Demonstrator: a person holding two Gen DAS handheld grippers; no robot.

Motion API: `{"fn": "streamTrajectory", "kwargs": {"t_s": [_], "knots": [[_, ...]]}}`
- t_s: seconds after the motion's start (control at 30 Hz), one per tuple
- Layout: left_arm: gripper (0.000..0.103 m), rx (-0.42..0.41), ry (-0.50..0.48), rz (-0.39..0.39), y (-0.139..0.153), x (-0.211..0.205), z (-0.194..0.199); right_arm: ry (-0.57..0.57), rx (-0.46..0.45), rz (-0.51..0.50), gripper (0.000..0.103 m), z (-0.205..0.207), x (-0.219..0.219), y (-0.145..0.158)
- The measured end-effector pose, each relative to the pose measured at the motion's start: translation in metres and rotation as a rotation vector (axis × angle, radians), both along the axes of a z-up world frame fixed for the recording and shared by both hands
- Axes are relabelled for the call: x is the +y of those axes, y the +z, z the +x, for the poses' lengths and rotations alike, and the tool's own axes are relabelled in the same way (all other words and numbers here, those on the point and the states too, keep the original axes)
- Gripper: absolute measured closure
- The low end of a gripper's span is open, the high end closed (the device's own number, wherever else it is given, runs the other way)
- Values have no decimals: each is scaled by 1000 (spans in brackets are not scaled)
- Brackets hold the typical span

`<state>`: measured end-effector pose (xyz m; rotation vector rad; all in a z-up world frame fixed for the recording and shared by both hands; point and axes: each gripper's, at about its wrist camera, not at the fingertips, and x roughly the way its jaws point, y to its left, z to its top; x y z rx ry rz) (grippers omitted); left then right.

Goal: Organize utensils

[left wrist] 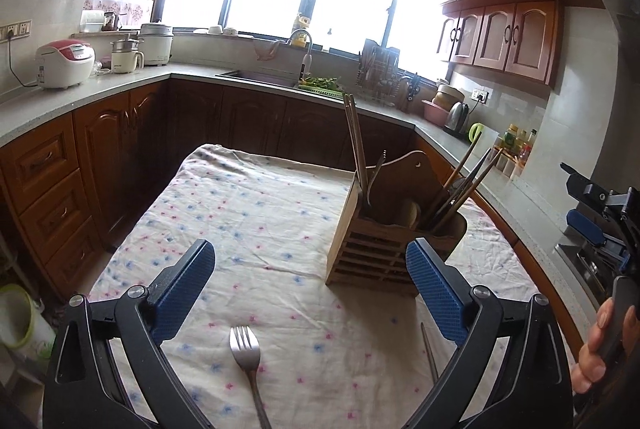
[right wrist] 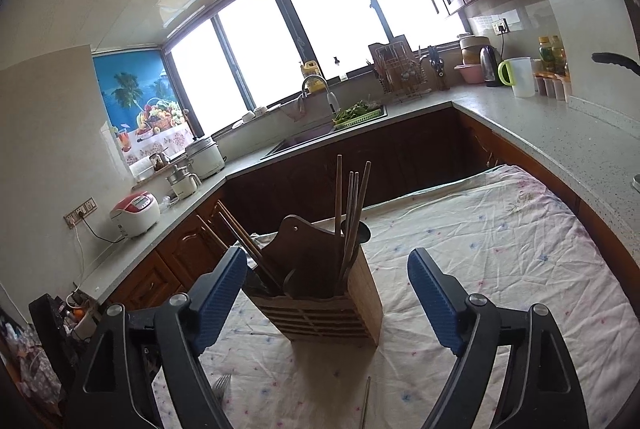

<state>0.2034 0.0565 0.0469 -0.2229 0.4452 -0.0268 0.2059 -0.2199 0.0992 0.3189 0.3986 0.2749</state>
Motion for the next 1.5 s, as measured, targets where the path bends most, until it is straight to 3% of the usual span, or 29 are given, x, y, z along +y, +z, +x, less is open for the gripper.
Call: {"fn": "streamTrajectory", "kwargs": {"t_s": [0.3,0.43,0.57,0.7,0.8,1.1,1.5], "knots": [[3,-24,4,-46,4,6,-63,29,-59,-73,8,-68,15,-15],[3,-45,-6,13,15,-4,-87,53,-81,-107,6,-96,20,-13],[0,-100,-5,63,28,-12,-115,48,-154,-157,0,-127,21,11],[0,-149,6,118,15,-19,-145,11,-219,-195,0,-160,21,17],[0,-172,35,133,-7,-23,-163,-30,-225,-234,0,-173,27,-8],[0,-114,78,207,-68,-34,-174,-72,-196,-293,0,-192,35,-92],[0,-99,74,279,-83,-48,-176,-60,-147,-276,0,-196,24,-119]]}}
